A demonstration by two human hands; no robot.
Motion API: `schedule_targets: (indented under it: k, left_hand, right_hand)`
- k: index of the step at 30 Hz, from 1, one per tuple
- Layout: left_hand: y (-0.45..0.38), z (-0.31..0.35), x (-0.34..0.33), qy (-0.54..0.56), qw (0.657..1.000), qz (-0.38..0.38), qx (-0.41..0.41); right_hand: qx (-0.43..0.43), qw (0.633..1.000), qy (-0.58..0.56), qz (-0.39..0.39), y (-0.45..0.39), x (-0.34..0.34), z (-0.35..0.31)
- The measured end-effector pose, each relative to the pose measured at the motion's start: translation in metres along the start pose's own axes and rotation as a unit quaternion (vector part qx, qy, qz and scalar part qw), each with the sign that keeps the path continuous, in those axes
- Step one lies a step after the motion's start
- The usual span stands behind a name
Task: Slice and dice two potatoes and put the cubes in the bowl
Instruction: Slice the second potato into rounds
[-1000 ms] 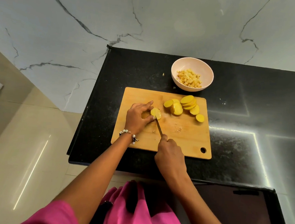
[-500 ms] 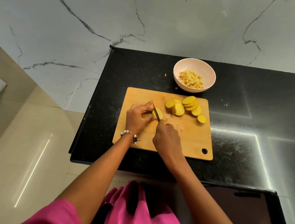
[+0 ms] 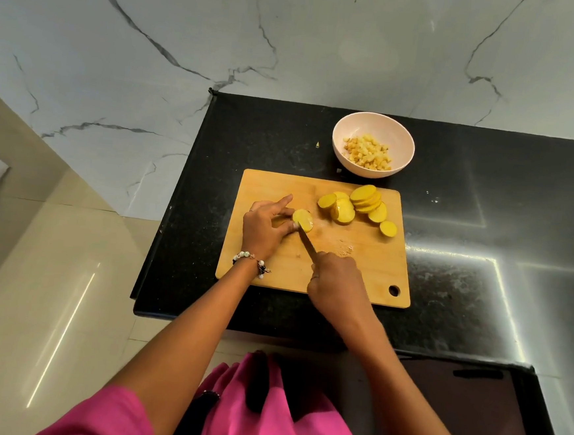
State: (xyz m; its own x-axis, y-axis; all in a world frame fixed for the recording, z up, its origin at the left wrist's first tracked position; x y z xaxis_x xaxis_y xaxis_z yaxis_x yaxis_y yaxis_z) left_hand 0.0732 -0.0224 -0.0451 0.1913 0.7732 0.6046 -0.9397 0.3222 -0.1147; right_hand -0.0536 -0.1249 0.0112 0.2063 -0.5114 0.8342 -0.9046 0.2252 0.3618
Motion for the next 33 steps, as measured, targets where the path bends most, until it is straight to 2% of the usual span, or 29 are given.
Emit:
schedule_targets:
  k: [4,6,8,10,15,19,23,28,33]
  left_hand:
    - [0.006,0.009,-0.004,-0.028,0.999,0.034,0.018]
    - [0.010,0.018,-0.011,-0.090,0.993,0.047,0.065]
    - [0.009,0.027,-0.021,-0.164,0.978,0.026,0.128]
    - [0.006,0.034,-0.029,-0.203,0.967,0.006,0.157]
    - [-0.004,0.038,-0.035,-0.188,0.966,-0.013,0.177]
    - [-0.010,0.032,-0.025,-0.177,0.975,-0.053,0.124]
    - [-0.021,0.024,-0.016,-0.174,0.978,-0.112,0.038]
    - [-0.035,0.024,-0.006,-0.206,0.954,-0.203,-0.077]
    - [-0.038,0.025,0.001,-0.186,0.950,-0.227,-0.110]
  right_hand:
    - [0.000,0.997,-0.046,0.061,-0.011,0.012,0.013]
    - [-0.008,0.995,-0.050,0.083,-0.015,0.014,0.017]
    - [-0.006,0.994,-0.048,0.099,-0.018,0.014,0.019]
    - [0.003,0.992,-0.048,0.114,-0.017,0.014,0.019]
    - [0.022,0.990,-0.052,0.128,-0.014,0.011,0.022]
    - [0.033,0.992,-0.046,0.115,-0.016,0.006,0.024]
    - [0.026,0.995,0.008,0.093,-0.022,0.000,0.025]
    - [0.014,0.995,0.041,0.089,-0.023,-0.004,0.025]
    - [0.023,0.996,0.039,0.071,-0.021,-0.015,0.024]
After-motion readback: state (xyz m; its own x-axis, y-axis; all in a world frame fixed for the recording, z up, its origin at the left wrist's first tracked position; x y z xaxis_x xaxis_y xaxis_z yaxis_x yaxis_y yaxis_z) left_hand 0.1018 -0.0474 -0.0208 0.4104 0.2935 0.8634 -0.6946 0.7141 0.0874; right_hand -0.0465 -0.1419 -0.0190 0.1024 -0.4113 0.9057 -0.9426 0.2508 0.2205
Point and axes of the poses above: each hand's wrist, its own y-axis away from the middle knuckle, its own x-axis out of the back of the hand, z = x × y, the point moved 3 cm from there along -y, towards the middle knuckle, and after that the axes turned 6 degrees about -z, right-handed, at the moved point
